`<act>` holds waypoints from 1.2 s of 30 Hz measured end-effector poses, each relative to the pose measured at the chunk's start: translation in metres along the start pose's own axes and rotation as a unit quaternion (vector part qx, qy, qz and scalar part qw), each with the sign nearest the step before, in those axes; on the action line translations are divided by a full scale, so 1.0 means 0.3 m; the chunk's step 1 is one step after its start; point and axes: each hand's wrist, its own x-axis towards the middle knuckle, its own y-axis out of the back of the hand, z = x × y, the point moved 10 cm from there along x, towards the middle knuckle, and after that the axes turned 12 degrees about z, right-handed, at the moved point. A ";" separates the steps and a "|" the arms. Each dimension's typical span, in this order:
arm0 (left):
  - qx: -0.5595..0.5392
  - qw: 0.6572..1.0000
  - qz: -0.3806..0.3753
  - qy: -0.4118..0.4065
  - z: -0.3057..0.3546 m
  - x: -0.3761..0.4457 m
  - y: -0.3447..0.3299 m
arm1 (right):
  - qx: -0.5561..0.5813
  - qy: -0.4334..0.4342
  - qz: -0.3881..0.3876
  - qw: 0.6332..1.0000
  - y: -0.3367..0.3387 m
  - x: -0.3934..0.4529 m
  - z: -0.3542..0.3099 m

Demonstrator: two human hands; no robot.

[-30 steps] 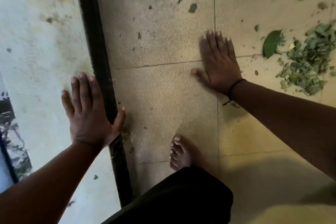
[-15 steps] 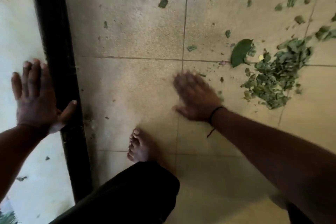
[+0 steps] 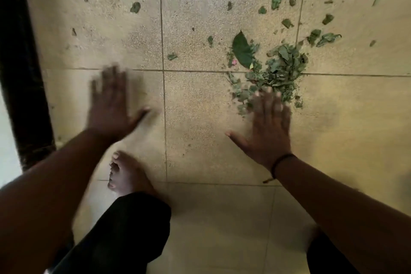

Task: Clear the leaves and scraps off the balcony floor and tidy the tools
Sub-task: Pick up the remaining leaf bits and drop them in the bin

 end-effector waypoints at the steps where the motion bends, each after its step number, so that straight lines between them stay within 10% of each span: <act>1: -0.056 0.997 0.021 -0.042 0.185 0.027 0.041 | -0.020 -0.033 -0.017 0.999 -0.018 -0.038 0.086; 6: -0.077 0.995 0.034 -0.057 0.578 0.246 0.000 | -0.030 -0.106 -0.065 0.992 -0.066 -0.038 0.344; 10: -0.061 0.998 0.020 -0.001 0.623 0.336 -0.038 | 0.009 -0.034 0.004 0.999 -0.036 0.196 0.290; 15: -0.120 0.964 -0.071 -0.227 0.939 0.302 -0.069 | 0.055 0.135 0.053 0.988 0.075 0.461 0.178; 19: -0.168 0.975 -0.005 -0.146 0.919 0.335 -0.014 | 0.103 0.057 0.175 0.978 0.235 0.600 0.365; 23: -0.162 0.982 0.012 -0.091 0.828 0.425 0.005 | 0.028 -0.024 0.064 0.997 0.172 0.621 0.555; 29: -0.122 0.947 -0.116 -0.273 1.042 0.303 -0.097 | 0.043 0.200 -0.036 0.978 0.032 0.515 0.176; 36: -0.157 0.965 -0.024 -0.208 0.856 0.185 -0.069 | 0.066 0.280 -0.021 0.958 0.008 0.417 0.081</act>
